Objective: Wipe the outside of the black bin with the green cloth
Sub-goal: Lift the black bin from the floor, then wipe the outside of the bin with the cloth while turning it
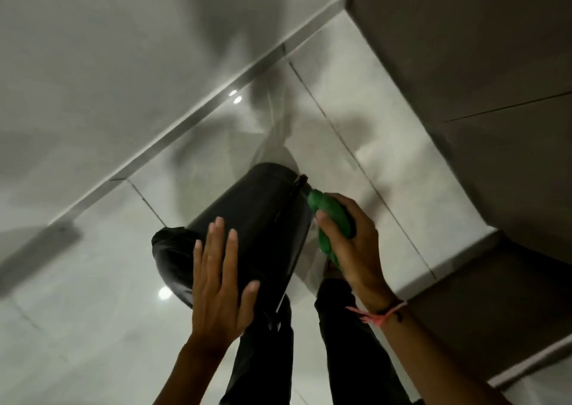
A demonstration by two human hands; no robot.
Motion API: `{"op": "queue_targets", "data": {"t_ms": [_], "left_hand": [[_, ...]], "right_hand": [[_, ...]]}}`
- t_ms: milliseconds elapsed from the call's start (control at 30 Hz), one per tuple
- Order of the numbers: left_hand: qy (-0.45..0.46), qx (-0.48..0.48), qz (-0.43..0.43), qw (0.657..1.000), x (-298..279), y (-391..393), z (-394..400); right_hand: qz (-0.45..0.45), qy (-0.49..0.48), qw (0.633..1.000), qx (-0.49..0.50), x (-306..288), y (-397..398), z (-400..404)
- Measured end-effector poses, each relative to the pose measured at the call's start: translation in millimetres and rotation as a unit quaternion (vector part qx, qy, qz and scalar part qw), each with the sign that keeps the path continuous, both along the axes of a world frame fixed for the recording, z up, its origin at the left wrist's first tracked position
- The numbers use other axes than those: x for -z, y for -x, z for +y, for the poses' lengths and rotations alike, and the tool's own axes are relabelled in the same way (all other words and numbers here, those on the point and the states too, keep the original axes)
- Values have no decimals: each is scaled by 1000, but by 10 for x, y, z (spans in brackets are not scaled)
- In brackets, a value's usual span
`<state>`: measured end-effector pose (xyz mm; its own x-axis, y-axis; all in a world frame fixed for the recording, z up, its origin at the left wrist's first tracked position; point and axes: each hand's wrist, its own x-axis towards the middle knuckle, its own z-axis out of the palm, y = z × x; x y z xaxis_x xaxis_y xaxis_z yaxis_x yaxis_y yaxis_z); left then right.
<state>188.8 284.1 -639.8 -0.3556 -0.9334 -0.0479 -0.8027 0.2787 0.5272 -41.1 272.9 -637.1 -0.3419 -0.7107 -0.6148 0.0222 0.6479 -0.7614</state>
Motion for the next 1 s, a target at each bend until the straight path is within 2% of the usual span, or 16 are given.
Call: {"op": "queue_targets", "data": {"t_ms": [133,233,300,433,533,600,667,733,833,933,1000], "left_hand": [[31,-81,30,996,93,46,-83],[53,-123,47,990,169,94,-182],[67,-129,58,988,191,112,-242],[78,-86,78,990,220,71,-266],[93,-57,46,993,277,-56,-186],[65,-112,-12,991,288,-133,-105],[28,-184,-39,982,276,-140,-99],[7,-211,-36,977,253,-77,-202],[12,-177,-47,983,261,-67,-292],[11,-149,-44,988,292,-231,-182],[10,-143,-47,989,323,-292,-176]], "right_hand": [[16,63,992,-106,36,-414,99],[41,98,968,-229,136,-624,81],[61,117,956,-263,241,-687,27],[153,155,935,-282,409,-708,-130],[225,73,927,-292,799,-574,-339],[184,-33,948,-257,1065,-426,-511],[132,-66,965,-215,1085,-385,-567],[95,-19,966,-242,741,-581,-472],[60,89,952,-286,300,-866,-165],[119,83,950,-277,641,-769,-156],[163,-8,964,-208,1056,-577,-386]]}}
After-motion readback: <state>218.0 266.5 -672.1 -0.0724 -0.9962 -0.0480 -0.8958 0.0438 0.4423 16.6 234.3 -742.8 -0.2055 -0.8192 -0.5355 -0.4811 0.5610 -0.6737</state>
